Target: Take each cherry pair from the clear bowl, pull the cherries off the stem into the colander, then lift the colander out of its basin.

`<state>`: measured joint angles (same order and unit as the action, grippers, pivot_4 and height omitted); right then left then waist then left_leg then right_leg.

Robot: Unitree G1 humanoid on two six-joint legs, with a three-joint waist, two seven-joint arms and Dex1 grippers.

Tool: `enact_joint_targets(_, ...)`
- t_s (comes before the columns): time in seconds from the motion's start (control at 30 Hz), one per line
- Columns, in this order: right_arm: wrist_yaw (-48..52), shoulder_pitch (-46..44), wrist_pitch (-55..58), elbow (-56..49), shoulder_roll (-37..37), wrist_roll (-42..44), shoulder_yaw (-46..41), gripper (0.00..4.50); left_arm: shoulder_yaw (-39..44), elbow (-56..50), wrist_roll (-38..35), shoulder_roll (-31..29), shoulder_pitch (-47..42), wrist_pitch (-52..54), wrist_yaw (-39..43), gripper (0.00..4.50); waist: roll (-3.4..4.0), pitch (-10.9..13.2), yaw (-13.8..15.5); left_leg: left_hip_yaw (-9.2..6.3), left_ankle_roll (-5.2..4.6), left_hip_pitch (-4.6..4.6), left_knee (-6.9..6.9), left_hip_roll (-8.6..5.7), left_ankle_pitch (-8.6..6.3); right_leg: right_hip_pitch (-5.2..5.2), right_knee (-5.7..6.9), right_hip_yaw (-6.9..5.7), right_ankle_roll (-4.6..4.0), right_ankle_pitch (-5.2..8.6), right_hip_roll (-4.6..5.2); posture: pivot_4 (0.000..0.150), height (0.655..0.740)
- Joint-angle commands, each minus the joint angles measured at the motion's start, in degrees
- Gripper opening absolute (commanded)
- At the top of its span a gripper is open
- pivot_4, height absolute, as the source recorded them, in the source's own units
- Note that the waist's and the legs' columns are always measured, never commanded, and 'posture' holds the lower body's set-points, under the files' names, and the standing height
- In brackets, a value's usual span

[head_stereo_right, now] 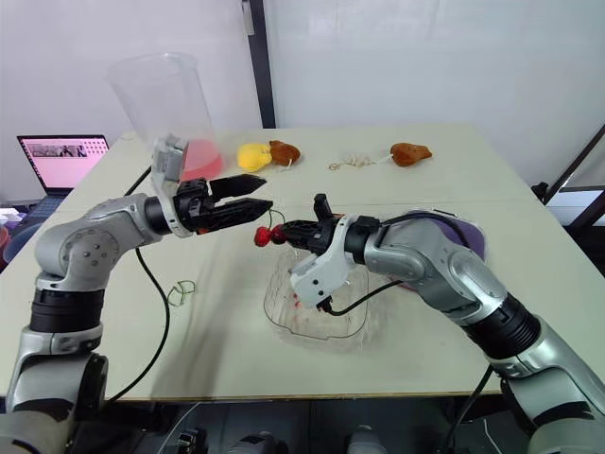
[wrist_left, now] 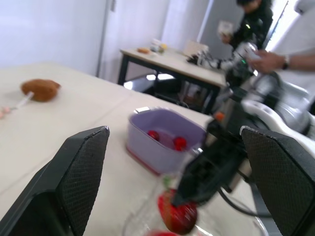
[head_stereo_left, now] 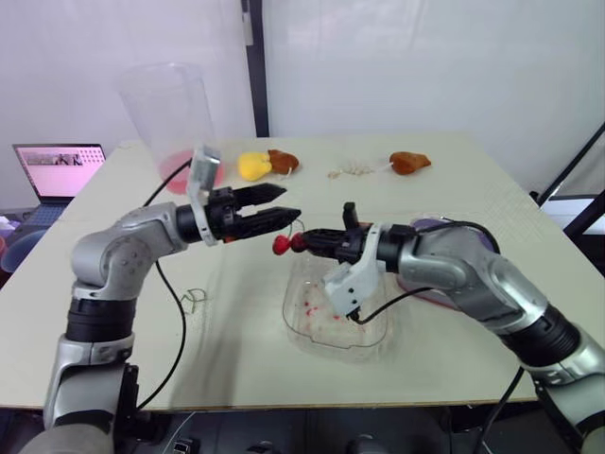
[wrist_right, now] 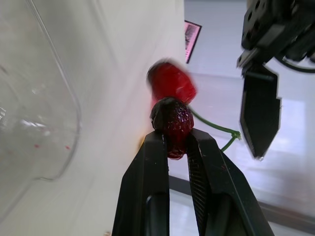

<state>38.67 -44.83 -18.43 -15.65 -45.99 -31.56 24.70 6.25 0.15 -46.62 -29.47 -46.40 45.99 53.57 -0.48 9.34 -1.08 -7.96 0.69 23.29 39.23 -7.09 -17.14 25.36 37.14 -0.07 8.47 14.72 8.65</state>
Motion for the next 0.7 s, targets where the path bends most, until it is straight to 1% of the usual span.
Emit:
enact_joint_targets(0.03, -1.92, -0.3, -1.63, -0.34, 1.3, -1.87, -3.21, 0.49, 0.51, -0.11, 0.26, -0.2, -1.58, -0.4, 0.14, 4.5, 0.0, 0.0, -0.07, 0.0, 0.0, 0.0, 0.0, 0.0, 0.0, 0.0, 0.0, 0.0, 0.0, 0.0, 0.0, 0.15, 0.74)
enact_joint_targets(0.13, -2.05, -0.25, -2.21, 0.1, 2.06, -2.63, -4.18, 0.49, -0.2, 0.72, 0.85, -0.35, -1.42, 0.09, 0.15, 4.5, 0.0, 0.0, -0.15, 0.0, 0.0, 0.0, -0.03, 0.01, 0.0, 0.02, 0.0, 0.0, 0.0, 0.0, 0.0, 0.15, 0.74)
enact_joint_targets(0.27, -1.84, -0.59, -2.72, 0.76, 2.78, -2.89, -5.4, 0.49, -1.4, 1.43, 2.29, 0.84, -0.64, -0.31, -0.85, 4.5, 0.0, 0.0, -0.09, 0.0, 0.0, 0.0, -0.02, 0.01, 0.0, 0.01, 0.0, 0.0, 0.0, 0.0, -0.01, 0.15, 0.74)
enact_joint_targets(0.37, -1.21, -0.57, -2.56, 0.64, 3.3, -2.43, -5.93, 0.44, -0.95, 1.51, 1.8, 2.41, -0.16, 0.35, -2.04, 3.71, 0.0, 0.0, 0.0, -0.01, 0.0, 0.0, -0.01, -0.01, 0.0, -0.02, -0.01, 0.0, 0.0, 0.0, 0.0, 0.15, 0.74)
enact_joint_targets(0.43, -0.9, -0.55, -2.38, 0.49, 3.51, -2.16, -6.21, 0.44, -0.98, 0.88, 1.71, 2.59, 0.18, 0.51, -1.68, 2.78, 0.0, 0.0, -0.1, -0.01, 0.0, 0.0, -0.01, -0.01, 0.0, -0.01, 0.0, 0.0, 0.0, 0.0, -0.01, 0.15, 0.74)
enact_joint_targets(0.5, -0.62, -0.59, -2.21, 0.37, 3.71, -2.04, -6.41, 0.44, -1.0, 0.36, 1.75, 2.64, 0.45, 0.49, -1.28, 1.64, 0.0, 0.0, -0.13, -0.01, 0.0, 0.0, -0.02, 0.0, 0.0, 0.0, 0.0, 0.0, 0.0, 0.0, -0.01, 0.15, 0.74)
enact_joint_targets(0.57, -0.27, -0.55, -2.1, 0.22, 3.88, -1.95, -6.59, 0.44, -0.88, -0.05, 1.5, 2.71, 0.5, 0.79, -1.23, 0.64, 0.0, 0.0, -0.13, -0.01, 0.0, 0.0, -0.02, 0.01, 0.0, 0.01, 0.0, 0.0, 0.0, 0.0, -0.02, 0.15, 0.74)
enact_joint_targets(0.7, 0.61, -0.49, -1.7, -0.17, 4.57, -1.69, -7.02, 0.44, -0.73, 0.24, 1.5, 3.23, -0.26, 0.91, -1.69, 0.64, 0.0, 0.0, -0.09, -0.01, 0.0, 0.0, -0.02, 0.01, 0.0, 0.0, 0.0, 0.0, 0.0, 0.0, -0.01, 0.15, 0.74)
